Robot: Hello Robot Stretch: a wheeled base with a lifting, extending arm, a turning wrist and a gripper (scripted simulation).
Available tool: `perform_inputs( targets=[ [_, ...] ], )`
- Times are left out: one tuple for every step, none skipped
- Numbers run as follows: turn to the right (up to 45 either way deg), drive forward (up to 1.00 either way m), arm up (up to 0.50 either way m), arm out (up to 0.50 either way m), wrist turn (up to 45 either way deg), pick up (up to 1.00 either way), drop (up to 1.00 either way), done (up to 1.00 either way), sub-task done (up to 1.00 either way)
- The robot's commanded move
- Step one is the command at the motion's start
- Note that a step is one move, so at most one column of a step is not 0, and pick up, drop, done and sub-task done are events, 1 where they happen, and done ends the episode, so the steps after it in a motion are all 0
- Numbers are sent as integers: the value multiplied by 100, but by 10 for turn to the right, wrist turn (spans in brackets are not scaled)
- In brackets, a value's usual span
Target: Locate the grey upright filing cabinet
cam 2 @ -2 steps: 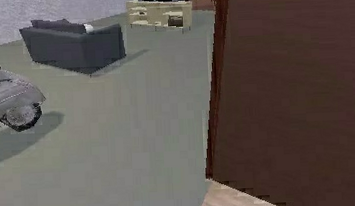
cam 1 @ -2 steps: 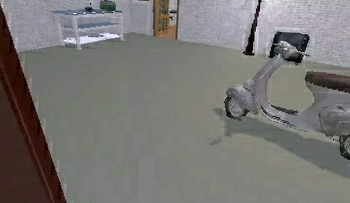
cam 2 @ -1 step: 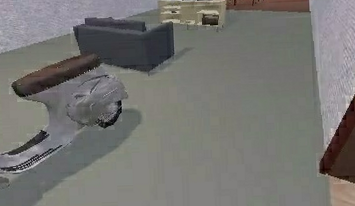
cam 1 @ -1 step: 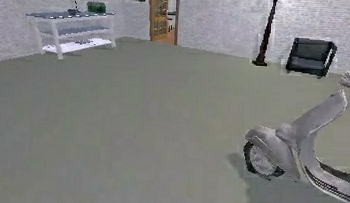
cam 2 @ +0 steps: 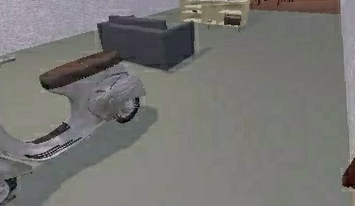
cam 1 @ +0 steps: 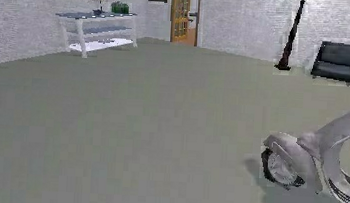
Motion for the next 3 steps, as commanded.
perform_inputs(
  targets=[
    [0,100,0,0,0,0,0,0,0],
    [0,100,0,0,0,0,0,0,0],
    [0,100,0,0,0,0,0,0,0]
  ],
)
